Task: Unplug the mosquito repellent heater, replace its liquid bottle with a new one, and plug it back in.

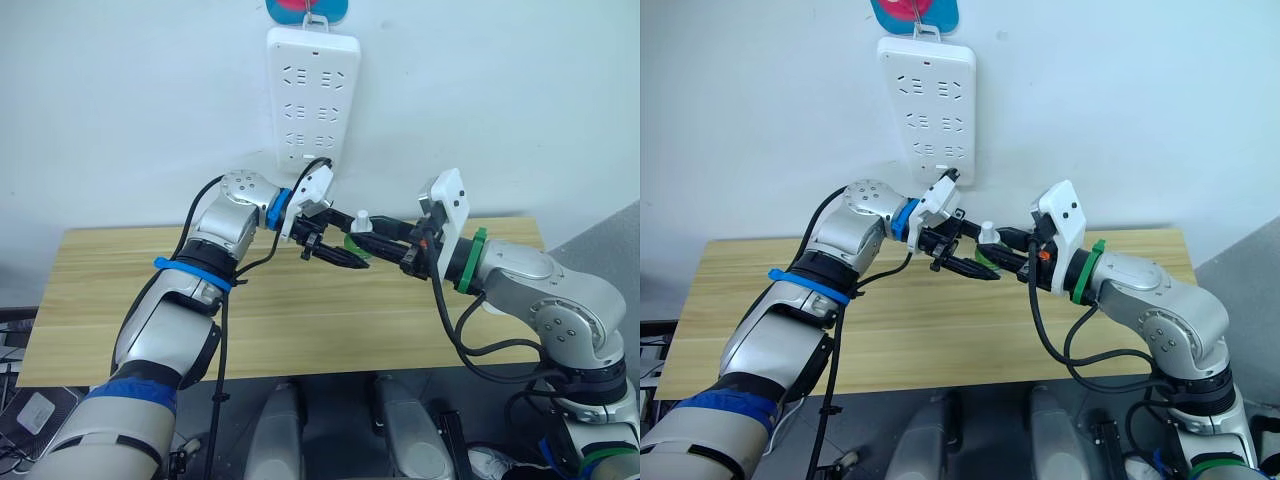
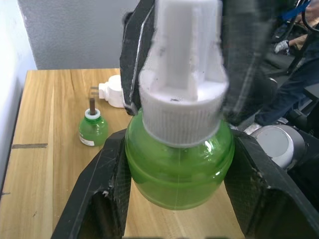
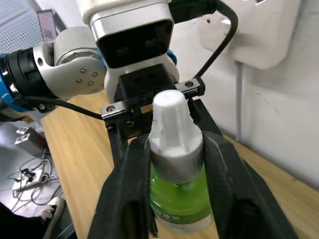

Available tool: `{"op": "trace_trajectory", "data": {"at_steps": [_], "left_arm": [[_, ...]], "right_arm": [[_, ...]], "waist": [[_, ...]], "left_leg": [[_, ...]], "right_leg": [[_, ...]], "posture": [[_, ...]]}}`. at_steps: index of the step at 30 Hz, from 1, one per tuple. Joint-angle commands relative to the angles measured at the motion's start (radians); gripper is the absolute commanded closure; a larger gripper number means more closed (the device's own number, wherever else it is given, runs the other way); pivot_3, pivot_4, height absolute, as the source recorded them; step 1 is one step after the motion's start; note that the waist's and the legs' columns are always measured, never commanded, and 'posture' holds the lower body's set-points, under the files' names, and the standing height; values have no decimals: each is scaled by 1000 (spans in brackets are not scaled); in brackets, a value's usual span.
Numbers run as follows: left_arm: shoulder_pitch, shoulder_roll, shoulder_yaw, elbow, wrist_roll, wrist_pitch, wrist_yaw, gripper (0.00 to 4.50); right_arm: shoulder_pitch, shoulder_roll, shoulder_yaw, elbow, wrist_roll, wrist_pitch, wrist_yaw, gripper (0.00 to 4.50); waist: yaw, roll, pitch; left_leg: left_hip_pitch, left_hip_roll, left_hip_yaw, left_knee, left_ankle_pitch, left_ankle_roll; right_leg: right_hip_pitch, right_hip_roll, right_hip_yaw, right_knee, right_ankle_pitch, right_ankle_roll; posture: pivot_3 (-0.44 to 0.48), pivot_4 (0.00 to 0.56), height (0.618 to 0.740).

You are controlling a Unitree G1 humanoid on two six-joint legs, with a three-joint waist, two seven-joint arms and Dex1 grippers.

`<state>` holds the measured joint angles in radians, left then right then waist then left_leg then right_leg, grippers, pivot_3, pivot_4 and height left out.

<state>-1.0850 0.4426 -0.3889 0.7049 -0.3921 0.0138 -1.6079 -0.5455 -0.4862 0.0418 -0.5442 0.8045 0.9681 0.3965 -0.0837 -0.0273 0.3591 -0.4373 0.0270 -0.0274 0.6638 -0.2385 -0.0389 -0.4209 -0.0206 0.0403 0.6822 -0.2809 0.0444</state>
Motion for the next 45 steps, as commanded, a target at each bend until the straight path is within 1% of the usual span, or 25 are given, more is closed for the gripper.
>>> {"op": "trace_trajectory", "data": {"at_steps": [1,3,5,7,8,10,12,13,14,17,19,21,22,23,24,26,28,29,31,32,34,38,40,43,45], "left_arm": [[-16,-10,28,-32,-12,-22,-7,2249],[-5,-13,35,-43,-11,-31,-7,2249],[32,-17,41,-83,-13,-72,-7,2249],[68,-29,57,-122,-15,-105,-7,2249],[91,-28,53,-149,-18,-125,-7,2249],[138,-13,24,-217,-34,-154,-7,2249],[179,3,-4,-286,-52,-161,-7,2249],[196,15,-17,-317,-62,-160,-7,2249],[214,28,-29,-346,-70,-162,-7,2249],[250,63,-54,-406,-88,-174,-7,2249],[265,82,-60,-436,-99,-162,-7,2249],[272,92,-53,-450,-100,-142,-7,2249],[274,94,-48,-453,-98,-135,-7,2249],[273,93,-40,-449,-91,-127,-7,2249],[273,92,-33,-443,-85,-122,-7,2249],[274,91,-22,-424,-66,-124,-7,2249],[276,81,-2,-404,-46,-111,0,2249],[278,75,6,-394,-34,-115,4,2249],[284,63,22,-378,-14,-116,19,2249],[283,56,30,-367,-1,-114,34,2249],[284,46,43,-358,18,-109,47,2249],[282,32,61,-344,45,-103,65,2249],[281,25,67,-340,55,-102,61,2249],[279,15,71,-333,67,-103,56,2249],[272,5,73,-322,74,-104,53,2249]], "right_arm": [[-8,12,-3,-24,9,-26,28,3413],[-9,6,-1,-23,6,-32,48,3413],[-18,-33,23,-21,-11,-71,143,3413],[-27,-78,49,-11,-15,-114,273,3413],[-30,-107,69,-2,-28,-154,362,3413],[-35,-166,114,31,-58,-233,545,3413],[-51,-201,167,90,-113,-335,711,3413],[-65,-198,189,123,-133,-373,768,3413],[-84,-187,209,156,-148,-402,814,3413],[-124,-156,251,228,-197,-476,913,3413],[-140,-139,268,268,-228,-509,952,3413],[-148,-120,261,293,-238,-516,958,2656],[-148,-117,252,297,-239,-515,956,2374],[-137,-128,230,293,-240,-516,953,1969],[-119,-148,205,282,-237,-509,950,1684],[-68,-210,153,245,-225,-485,941,974],[-8,-260,104,192,-214,-450,899,262],[22,-268,79,158,-211,-436,858,22],[86,-268,35,69,-201,-383,749,22],[127,-247,15,4,-205,-342,653,22],[175,-217,-1,-81,-222,-294,529,22],[207,-96,9,-187,-262,-221,274,22],[214,-45,36,-226,-276,-184,189,22],[219,-3,76,-251,-297,-158,117,22],[221,10,92,-252,-305,-154,94,393]], "waist": [[0,0,0],[0,0,0],[0,0,-1],[0,0,-4],[0,0,-4],[0,0,-4],[0,0,-6],[1,-1,-7],[1,-1,-8],[-1,-1,-10],[2,-1,-10],[4,-1,-10],[6,-1,-10],[9,-1,-10],[15,-1,-10],[29,-1,-11],[39,-2,-11],[40,-2,-11],[38,-2,-11],[37,-2,-12],[32,-4,-13],[20,-4,-15],[19,-2,-17],[20,-2,-21],[20,-2,-25]], "left_leg": [[0,0,0,0,0,0],[0,0,0,0,0,0],[0,0,0,0,0,0],[0,0,0,0,0,0],[0,0,1,0,0,0],[0,0,1,0,0,0],[0,0,1,1,0,0],[1,0,1,1,0,0],[1,0,0,1,0,0],[2,1,0,1,0,0],[3,1,-1,2,0,0],[3,1,-1,3,1,0],[3,1,-1,3,1,0],[3,0,-1,4,1,0],[3,0,-1,4,1,-1],[3,0,-1,5,1,-1],[2,-1,-1,7,0,0],[2,-1,-1,8,0,0],[1,0,-1,10,0,0],[1,0,-1,10,0,0],[1,0,-2,12,0,0],[2,0,-2,13,0,0],[2,1,-2,14,0,0],[2,0,-2,14,0,0],[2,0,-2,13,0,0]], "right_leg": [[0,0,0,0,0,0],[0,0,0,0,0,0],[0,0,0,0,0,0],[0,0,0,0,0,0],[0,0,0,0,0,0],[0,-1,0,0,0,0],[0,-1,0,0,0,0],[0,-1,0,0,0,0],[0,-1,0,0,0,0],[0,0,0,3,1,-1],[0,0,0,5,1,-1],[0,0,0,6,1,-1],[0,0,0,7,1,-1],[0,-1,0,7,1,-1],[0,-1,0,7,1,-1],[0,-2,0,7,1,-1],[1,-2,-1,7,1,-1],[1,-2,-1,7,1,-1],[1,-2,-1,8,1,-1],[1,-2,-1,9,1,-1],[0,-1,-2,13,0,-1],[0,0,0,16,0,-1],[0,0,0,17,0,-1],[0,0,0,17,0,-1],[0,0,0,16,0,-1]], "posture": [[-154,266,740],[-157,264,740],[-155,263,740],[-151,261,740],[-147,261,740],[-135,256,740],[-135,256,740],[-99,256,740],[-82,256,740],[-68,258,740],[-60,263,740],[-55,268,740],[-55,267,740],[-56,266,740],[-58,267,740],[-72,264,740],[-82,264,740],[-86,265,740],[-92,264,740],[-93,264,740],[-96,264,740],[-101,266,740],[-109,264,740],[-109,264,740],[-120,258,740]]}}
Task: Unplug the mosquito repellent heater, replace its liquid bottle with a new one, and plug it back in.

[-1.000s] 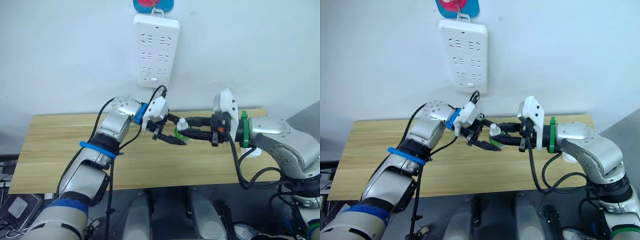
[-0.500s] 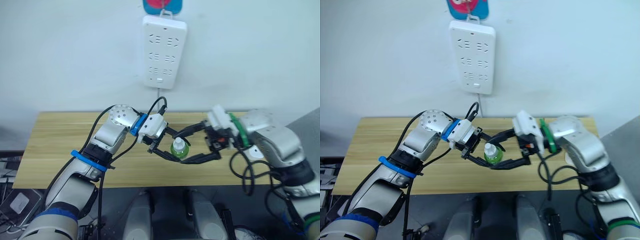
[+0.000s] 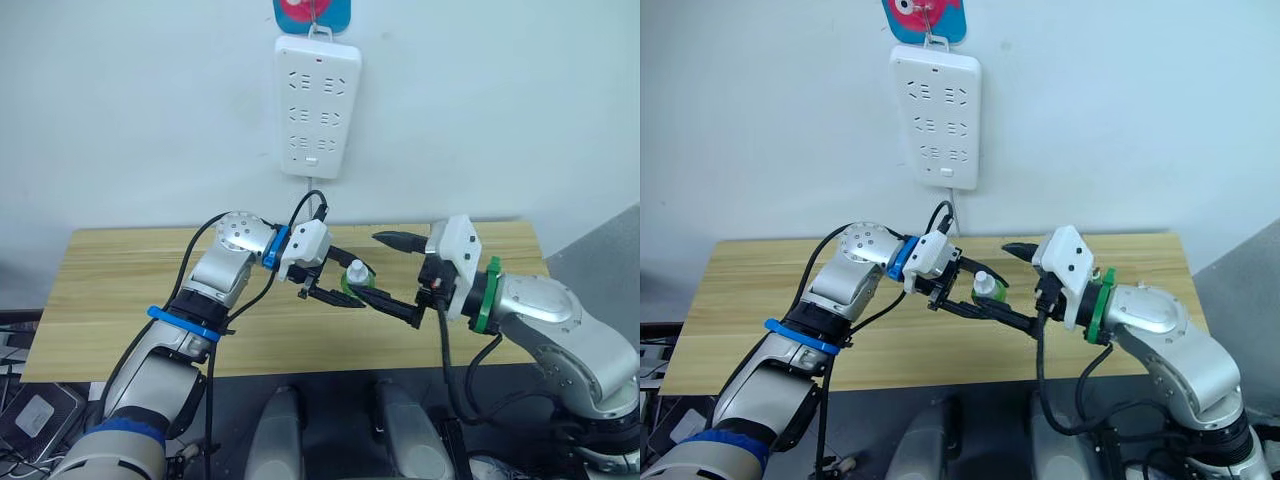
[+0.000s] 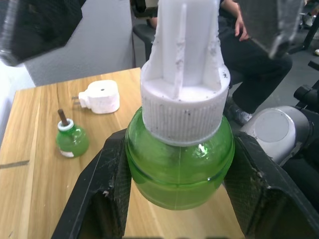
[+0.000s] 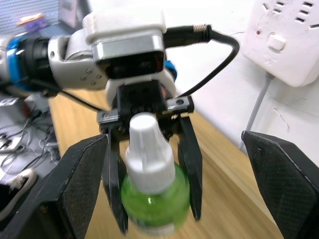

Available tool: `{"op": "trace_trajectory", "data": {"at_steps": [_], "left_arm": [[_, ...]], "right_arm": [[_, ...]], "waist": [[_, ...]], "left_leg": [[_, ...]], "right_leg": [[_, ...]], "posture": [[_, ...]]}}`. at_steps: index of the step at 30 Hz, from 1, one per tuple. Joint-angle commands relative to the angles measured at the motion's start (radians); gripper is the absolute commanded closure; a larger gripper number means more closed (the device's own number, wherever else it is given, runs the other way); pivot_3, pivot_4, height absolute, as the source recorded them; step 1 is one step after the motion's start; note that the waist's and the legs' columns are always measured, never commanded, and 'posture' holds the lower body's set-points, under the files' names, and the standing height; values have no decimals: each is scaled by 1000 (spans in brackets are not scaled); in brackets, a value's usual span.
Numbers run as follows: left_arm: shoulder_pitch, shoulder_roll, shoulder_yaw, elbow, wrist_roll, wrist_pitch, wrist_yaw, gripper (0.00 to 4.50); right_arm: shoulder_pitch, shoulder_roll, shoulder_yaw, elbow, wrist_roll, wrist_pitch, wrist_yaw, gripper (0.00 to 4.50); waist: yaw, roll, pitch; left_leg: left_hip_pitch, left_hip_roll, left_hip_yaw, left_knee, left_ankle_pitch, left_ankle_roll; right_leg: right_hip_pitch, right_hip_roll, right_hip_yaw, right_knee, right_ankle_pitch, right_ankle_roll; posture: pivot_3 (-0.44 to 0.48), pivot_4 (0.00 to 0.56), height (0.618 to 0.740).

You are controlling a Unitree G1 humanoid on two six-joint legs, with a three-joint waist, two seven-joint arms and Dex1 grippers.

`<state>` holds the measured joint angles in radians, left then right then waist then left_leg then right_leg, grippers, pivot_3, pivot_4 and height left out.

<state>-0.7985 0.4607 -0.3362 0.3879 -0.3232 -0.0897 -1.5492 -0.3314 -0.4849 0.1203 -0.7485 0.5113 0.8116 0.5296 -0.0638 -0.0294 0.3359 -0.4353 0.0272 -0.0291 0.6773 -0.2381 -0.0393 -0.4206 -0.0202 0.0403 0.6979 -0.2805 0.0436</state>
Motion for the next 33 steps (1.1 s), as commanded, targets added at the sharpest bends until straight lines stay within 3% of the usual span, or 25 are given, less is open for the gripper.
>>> {"op": "trace_trajectory", "data": {"at_steps": [1,9,18,22,27,33], "left_arm": [[-18,-17,23,2,8,-3,-8,2249],[-41,-45,40,50,31,-21,-20,2249],[-43,-55,53,61,41,-28,-24,2249],[-34,-51,38,51,28,-57,-62,2249],[2,14,-63,-36,-28,-93,-65,2249],[13,66,-101,-82,-64,-87,-65,2249]], "right_arm": [[6,11,17,-46,-12,3,-44,569],[23,-18,25,-44,5,6,-18,3449],[-3,-37,11,0,37,-34,44,3520],[-88,-104,46,141,32,-216,323,3520],[-279,-113,127,485,7,-426,712,3520],[-368,-105,149,635,-17,-489,869,3520]], "waist": [[0,0,-2],[0,-1,-7],[0,-1,-7],[-1,-1,-7],[-5,-1,-7],[4,-1,-7]], "left_leg": [[0,0,0,0,0,0],[0,0,0,0,-2,3],[0,0,0,0,-2,3],[0,0,1,0,-2,4],[1,0,2,0,-2,4],[1,1,-1,0,-2,3]], "right_leg": [[0,0,0,0,0,0],[0,0,0,0,0,0],[0,0,0,0,0,0],[0,0,0,0,0,0],[0,1,0,0,0,0],[0,0,-2,0,0,0]], "posture": [[-122,257,740],[-122,258,740],[-120,259,740],[-119,259,740],[-85,260,740],[-30,262,740]]}}
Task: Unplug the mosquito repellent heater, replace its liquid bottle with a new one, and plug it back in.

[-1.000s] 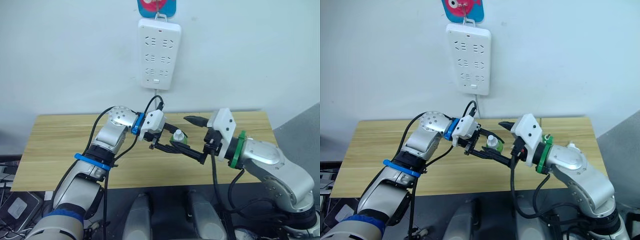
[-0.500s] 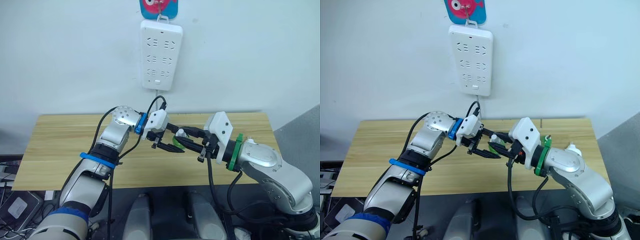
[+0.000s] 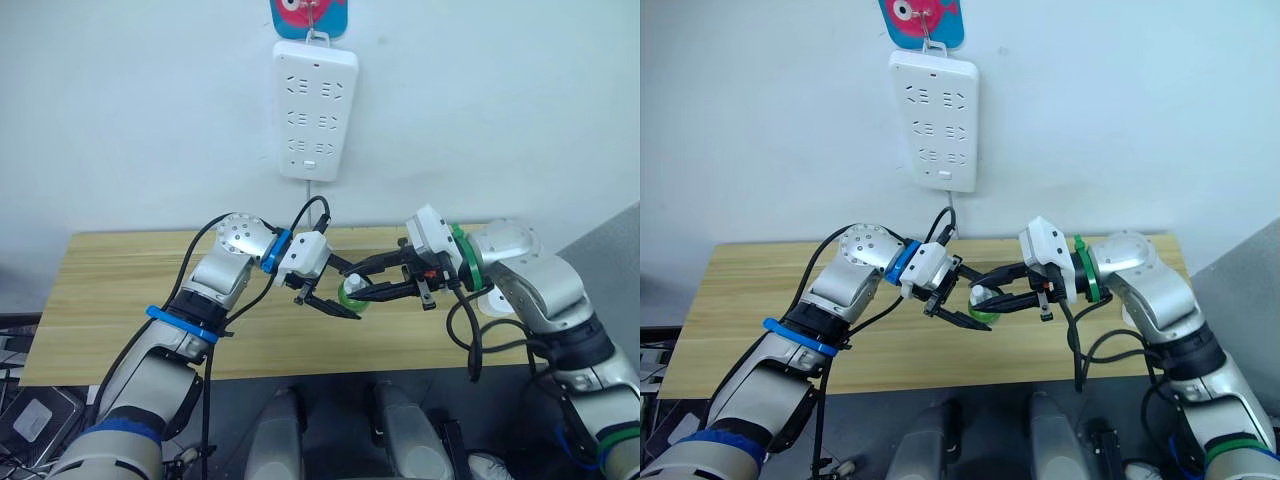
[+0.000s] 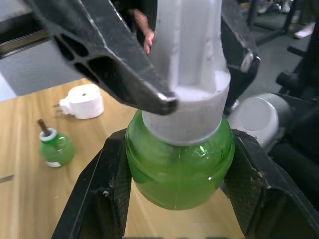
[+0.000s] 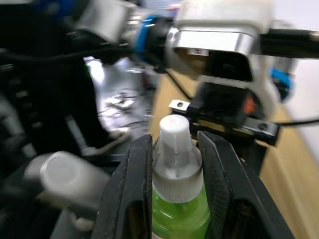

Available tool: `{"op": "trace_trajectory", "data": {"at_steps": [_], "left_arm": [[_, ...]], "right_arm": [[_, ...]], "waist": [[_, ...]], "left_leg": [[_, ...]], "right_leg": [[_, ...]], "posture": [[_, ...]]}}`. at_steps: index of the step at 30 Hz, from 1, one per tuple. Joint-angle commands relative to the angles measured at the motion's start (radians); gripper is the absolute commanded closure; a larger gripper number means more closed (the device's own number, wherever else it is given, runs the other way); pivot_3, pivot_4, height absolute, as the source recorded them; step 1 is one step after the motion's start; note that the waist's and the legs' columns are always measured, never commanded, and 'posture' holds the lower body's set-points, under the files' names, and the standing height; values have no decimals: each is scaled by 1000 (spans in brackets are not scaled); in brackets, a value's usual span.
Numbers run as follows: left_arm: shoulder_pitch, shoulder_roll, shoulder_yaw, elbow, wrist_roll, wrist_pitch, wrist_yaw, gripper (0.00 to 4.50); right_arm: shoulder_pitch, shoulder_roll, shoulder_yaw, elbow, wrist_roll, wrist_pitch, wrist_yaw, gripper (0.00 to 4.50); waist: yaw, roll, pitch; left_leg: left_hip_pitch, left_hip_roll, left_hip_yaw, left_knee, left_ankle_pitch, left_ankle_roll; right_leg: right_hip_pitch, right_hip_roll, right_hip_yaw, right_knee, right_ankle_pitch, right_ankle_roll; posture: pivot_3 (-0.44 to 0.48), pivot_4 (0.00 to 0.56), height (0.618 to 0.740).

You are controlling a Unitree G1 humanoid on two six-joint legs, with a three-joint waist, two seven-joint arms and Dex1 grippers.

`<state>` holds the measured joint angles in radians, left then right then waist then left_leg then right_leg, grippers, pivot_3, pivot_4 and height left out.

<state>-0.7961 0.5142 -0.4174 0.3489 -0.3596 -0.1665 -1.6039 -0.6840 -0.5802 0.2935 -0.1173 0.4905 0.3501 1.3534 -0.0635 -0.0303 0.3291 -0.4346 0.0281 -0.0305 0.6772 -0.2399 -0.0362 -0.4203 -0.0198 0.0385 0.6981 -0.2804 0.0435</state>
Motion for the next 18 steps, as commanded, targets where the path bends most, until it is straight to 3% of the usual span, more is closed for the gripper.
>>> {"op": "trace_trajectory", "data": {"at_steps": [1,11,15,18], "left_arm": [[12,13,-20,-45,-30,-9,-11,2249],[5,-23,19,5,0,-10,-11,2249],[-14,-55,44,50,20,-3,1,2249],[-23,-84,65,69,34,12,29,2249]], "right_arm": [[-16,-13,-28,6,6,-22,51,3520],[76,-139,-184,-99,63,91,-1,43],[177,-142,-256,-240,84,164,-161,43],[285,-73,-258,-392,37,187,-358,43]], "waist": [[7,0,0],[23,0,0],[21,0,0],[15,0,0]], "left_leg": [[0,0,0,0,1,-2],[0,-1,1,1,1,-1],[0,-1,2,1,1,-1],[0,-1,1,1,1,-1]], "right_leg": [[0,0,0,0,0,0],[0,-2,1,0,0,0],[0,-2,1,0,0,0],[0,-1,1,0,0,0]], "posture": [[-30,262,740],[-74,266,740],[-87,264,740],[-88,259,740]]}}
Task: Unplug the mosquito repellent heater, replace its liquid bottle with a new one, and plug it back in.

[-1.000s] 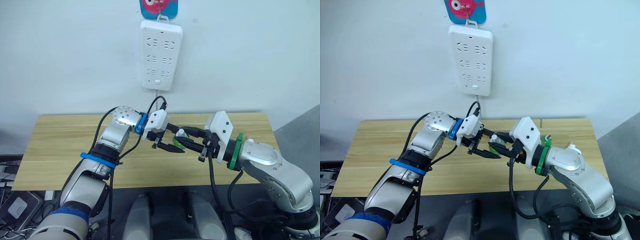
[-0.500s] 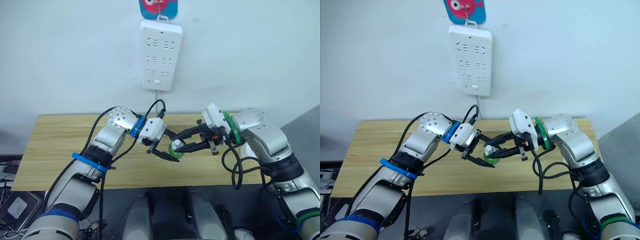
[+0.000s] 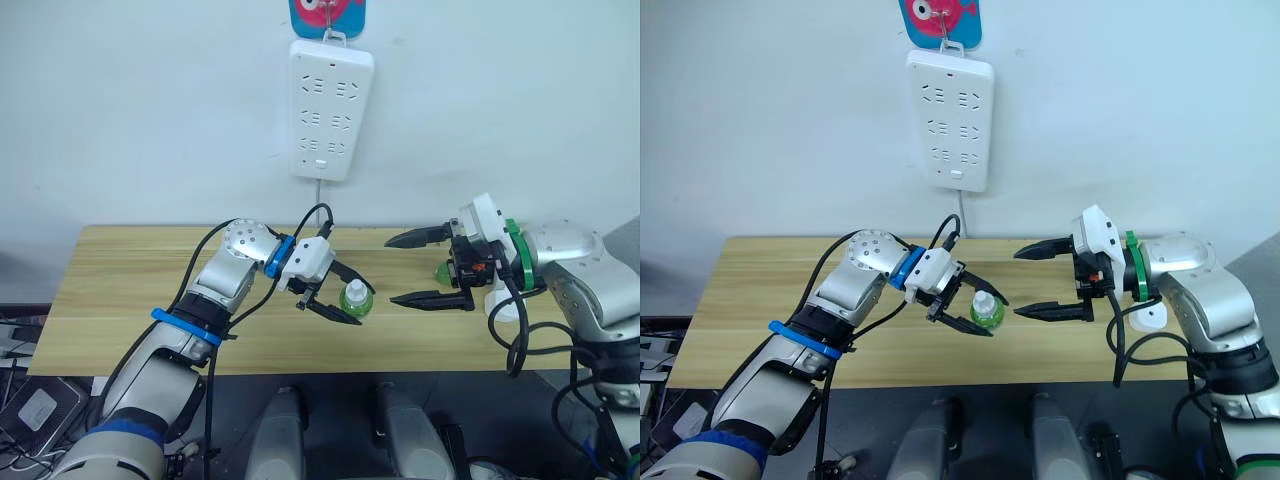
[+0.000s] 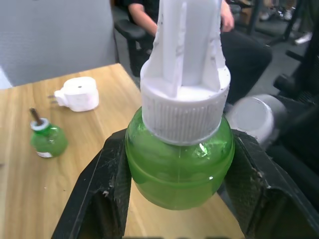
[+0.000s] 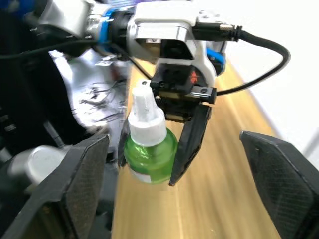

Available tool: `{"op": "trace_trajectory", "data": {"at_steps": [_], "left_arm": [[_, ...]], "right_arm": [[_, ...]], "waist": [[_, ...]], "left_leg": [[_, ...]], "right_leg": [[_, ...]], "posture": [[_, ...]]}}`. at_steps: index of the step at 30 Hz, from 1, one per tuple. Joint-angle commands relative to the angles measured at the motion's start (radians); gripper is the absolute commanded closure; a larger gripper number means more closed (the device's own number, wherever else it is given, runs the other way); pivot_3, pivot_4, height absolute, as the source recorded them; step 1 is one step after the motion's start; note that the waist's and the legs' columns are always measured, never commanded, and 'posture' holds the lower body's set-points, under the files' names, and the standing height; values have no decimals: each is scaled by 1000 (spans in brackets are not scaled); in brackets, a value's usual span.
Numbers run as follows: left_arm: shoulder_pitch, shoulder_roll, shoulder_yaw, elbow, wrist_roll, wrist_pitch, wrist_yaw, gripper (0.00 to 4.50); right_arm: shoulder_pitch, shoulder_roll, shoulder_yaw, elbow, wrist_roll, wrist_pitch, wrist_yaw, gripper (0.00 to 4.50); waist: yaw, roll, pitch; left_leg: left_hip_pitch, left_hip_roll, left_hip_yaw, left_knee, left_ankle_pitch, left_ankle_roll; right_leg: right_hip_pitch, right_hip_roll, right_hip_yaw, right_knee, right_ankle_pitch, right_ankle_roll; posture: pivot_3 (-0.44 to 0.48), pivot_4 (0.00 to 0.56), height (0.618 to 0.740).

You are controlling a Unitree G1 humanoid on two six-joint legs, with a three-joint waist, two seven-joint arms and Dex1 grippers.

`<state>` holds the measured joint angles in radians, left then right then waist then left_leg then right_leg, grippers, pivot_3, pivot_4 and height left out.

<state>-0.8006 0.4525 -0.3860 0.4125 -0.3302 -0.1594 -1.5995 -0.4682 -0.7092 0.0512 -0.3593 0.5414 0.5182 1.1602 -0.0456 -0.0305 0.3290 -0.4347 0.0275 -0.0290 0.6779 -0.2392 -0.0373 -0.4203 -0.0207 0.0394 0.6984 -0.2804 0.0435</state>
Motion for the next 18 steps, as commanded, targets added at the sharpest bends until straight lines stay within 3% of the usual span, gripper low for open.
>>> {"op": "trace_trajectory", "data": {"at_steps": [1,5,8,14,18], "left_arm": [[-20,-30,40,11,11,4,31,2249],[-38,-56,55,50,36,-2,44,2249],[-44,-67,60,63,52,-13,44,2249],[-54,-87,74,86,74,-27,37,2249],[-54,-89,84,86,81,-25,32,2249]], "right_arm": [[96,79,-11,-186,-35,23,-223,43],[149,164,60,-239,-168,35,-428,43],[124,205,85,-207,-225,19,-502,43],[104,231,118,-184,-258,14,-521,43],[145,188,63,-201,-227,24,-495,43]], "waist": [[-5,0,-1],[-16,0,-1],[-16,0,-3],[-16,0,-4],[-11,0,-4]], "left_leg": [[0,0,0,0,0,0],[0,0,1,0,0,-1],[0,-1,1,1,0,0],[0,-1,1,0,1,-1],[0,-1,1,0,1,-1]], "right_leg": [[0,0,0,0,0,0],[0,0,1,1,0,0],[0,0,1,1,0,0],[0,1,1,0,0,0],[0,0,1,0,0,0]], "posture": [[-91,256,740],[-102,258,740],[-103,252,740],[-106,244,740],[-104,242,740]]}}
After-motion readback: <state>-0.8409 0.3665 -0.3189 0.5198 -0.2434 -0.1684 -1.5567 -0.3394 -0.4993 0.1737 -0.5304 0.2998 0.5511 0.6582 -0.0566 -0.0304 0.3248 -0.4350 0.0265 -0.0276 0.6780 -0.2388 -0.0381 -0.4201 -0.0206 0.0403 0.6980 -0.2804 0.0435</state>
